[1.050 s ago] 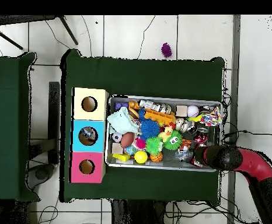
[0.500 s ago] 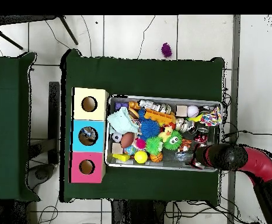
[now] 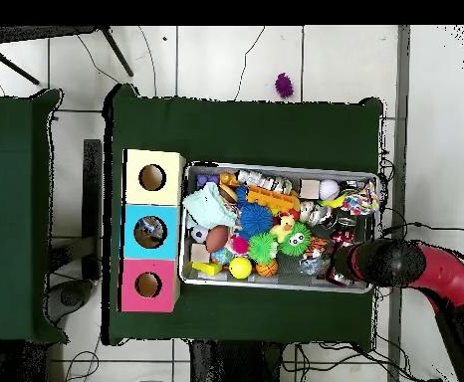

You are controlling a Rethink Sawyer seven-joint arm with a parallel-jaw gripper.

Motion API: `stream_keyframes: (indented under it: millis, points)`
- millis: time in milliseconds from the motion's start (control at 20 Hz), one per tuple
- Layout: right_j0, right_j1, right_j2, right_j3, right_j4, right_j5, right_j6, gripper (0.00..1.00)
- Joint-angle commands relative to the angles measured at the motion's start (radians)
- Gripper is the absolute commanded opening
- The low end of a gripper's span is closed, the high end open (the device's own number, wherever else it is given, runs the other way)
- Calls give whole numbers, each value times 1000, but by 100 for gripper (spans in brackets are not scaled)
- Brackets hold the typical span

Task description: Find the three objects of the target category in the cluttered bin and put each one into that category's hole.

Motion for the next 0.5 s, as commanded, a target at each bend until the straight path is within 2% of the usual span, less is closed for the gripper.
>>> stream_keyframes:
  millis: [50,500]
  points:
    - [-6,43,-8,5,-14,3,-76,100]
    - [-31,76,-1,-2,-37,-47,-93,100]
